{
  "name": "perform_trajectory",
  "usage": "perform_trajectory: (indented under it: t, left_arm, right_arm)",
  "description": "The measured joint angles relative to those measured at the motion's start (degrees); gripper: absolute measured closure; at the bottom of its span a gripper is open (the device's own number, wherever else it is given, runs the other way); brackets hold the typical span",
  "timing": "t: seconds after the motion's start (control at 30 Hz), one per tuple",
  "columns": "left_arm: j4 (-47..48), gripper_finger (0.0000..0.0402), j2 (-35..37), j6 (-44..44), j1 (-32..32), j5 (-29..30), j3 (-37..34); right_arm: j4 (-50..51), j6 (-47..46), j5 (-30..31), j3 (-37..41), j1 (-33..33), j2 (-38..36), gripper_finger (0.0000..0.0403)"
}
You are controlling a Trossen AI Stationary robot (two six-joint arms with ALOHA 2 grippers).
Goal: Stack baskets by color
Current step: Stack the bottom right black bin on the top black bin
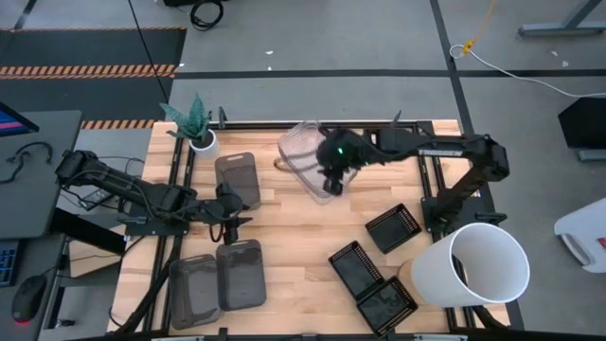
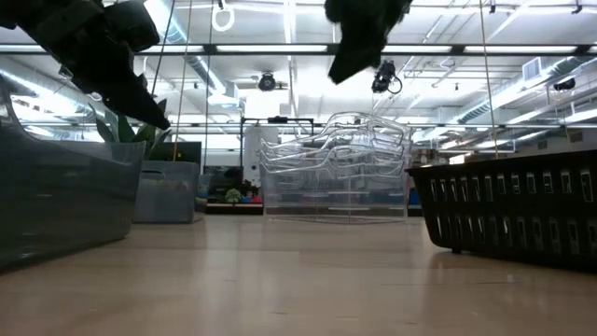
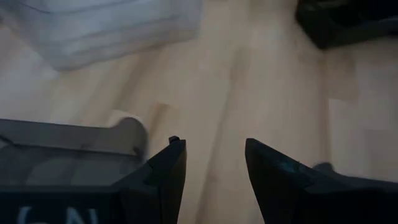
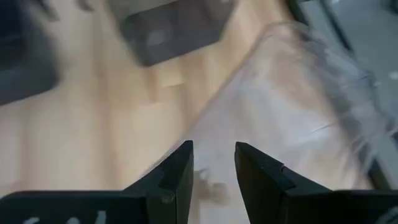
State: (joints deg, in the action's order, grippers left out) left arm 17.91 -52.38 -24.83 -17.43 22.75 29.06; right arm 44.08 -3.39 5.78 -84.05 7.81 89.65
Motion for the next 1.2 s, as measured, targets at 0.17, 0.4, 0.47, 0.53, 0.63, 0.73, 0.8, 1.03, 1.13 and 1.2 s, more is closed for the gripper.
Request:
perform_trajectory:
  t: [0.17, 0.4, 0.47, 0.53, 0.63, 0.73, 0.8, 1.03, 1.13, 1.2]
  left_arm:
    - [2.8, 0.023, -2.3, -0.1, -1.1, -9.9, 3.3]
    - [17.1, 0.023, -8.4, -1.7, -7.0, -12.2, 12.0]
    - [19.9, 0.023, -10.0, -2.7, -8.6, -11.6, 14.3]
    - [22.4, 0.023, -11.3, -3.4, -9.5, -11.5, 15.8]
    - [23.8, 0.023, -13.2, -5.1, -9.7, -11.4, 17.9]
    - [26.0, 0.023, -15.1, -6.4, -9.6, -11.3, 19.4]
    - [28.2, 0.023, -16.4, -7.6, -9.6, -11.4, 20.6]
    - [31.9, 0.023, -20.8, -9.1, -9.7, -12.3, 22.3]
    - [31.6, 0.023, -22.1, -9.1, -9.6, -13.5, 22.3]
    - [31.7, 0.023, -22.9, -9.2, -9.7, -13.8, 22.3]
  right_arm:
    - [1.6, -2.4, 3.8, 0.0, -8.1, -0.8, 0.0279]
    - [-3.2, -0.8, 13.6, 6.1, -13.8, -2.4, 0.0279]
    - [-7.9, -0.3, 13.2, 10.2, -13.7, -4.9, 0.028]
    - [-12.3, 0.9, 12.3, 14.5, -13.1, -7.4, 0.028]
    - [-19.5, 3.4, 12.4, 20.2, -12.3, -10.8, 0.028]
    - [-27.2, 6.5, 12.4, 24.1, -11.7, -14.0, 0.028]
    - [-30.3, 9.1, 12.9, 25.8, -11.4, -15.5, 0.028]
    - [-42.6, 8.3, 13.9, 33.5, -11.1, -19.1, 0.028]
    - [-46.8, 8.1, 13.0, 36.8, -11.5, -19.1, 0.028]
    - [-48.2, 9.1, 13.0, 37.4, -11.5, -19.2, 0.028]
